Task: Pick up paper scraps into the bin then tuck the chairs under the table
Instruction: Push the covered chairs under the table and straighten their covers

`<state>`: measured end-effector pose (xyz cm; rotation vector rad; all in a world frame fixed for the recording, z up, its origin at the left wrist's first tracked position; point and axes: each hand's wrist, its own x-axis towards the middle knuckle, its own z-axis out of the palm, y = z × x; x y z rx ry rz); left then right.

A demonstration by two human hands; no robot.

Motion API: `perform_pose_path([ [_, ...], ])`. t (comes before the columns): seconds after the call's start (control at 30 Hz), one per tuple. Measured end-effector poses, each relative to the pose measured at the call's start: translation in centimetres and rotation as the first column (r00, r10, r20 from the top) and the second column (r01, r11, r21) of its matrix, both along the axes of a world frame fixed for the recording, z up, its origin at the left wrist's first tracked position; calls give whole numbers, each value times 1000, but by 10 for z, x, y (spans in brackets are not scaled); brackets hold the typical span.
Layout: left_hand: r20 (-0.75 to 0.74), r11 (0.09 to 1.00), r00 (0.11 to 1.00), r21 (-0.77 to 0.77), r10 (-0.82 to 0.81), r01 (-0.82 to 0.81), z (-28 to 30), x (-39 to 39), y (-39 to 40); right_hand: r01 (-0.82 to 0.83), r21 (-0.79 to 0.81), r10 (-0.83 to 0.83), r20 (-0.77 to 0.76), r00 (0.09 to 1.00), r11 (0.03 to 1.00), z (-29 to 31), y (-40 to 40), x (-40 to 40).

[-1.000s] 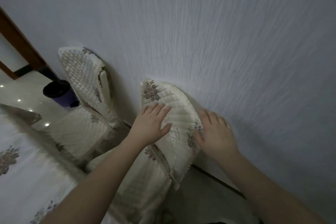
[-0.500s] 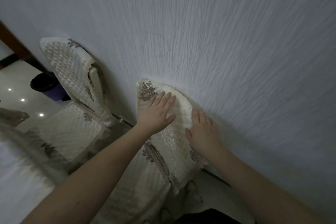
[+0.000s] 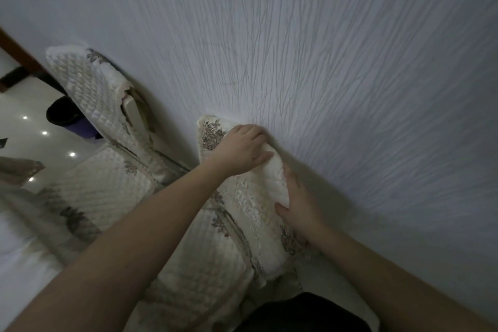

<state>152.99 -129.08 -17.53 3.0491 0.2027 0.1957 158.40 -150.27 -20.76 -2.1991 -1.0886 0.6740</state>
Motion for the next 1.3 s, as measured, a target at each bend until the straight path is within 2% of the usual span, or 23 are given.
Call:
perform_pose_path([
  [0.17,88,1000,996,2,15,-15,-22,-4,-3,-25,32,29,-133,991,999,-4,-1,3],
  [0.37,49,998,997,37,57,-59,-25,-12,4,-100,41,106,-208,972,994,-1,5,8],
  [0.63,40,982,984,76,172,-174,-26,-39,23,-160,16,160,-220,962,987,5,36,-4],
  [0.83,15,958,962,83,274,-274,-26,-69,43,-248,-40,239,-160,958,968,12,65,-18],
  [1.3,-26,859,860,71,510,-508,-23,-149,85,-482,-66,470,-135,872,874,16,140,-63],
])
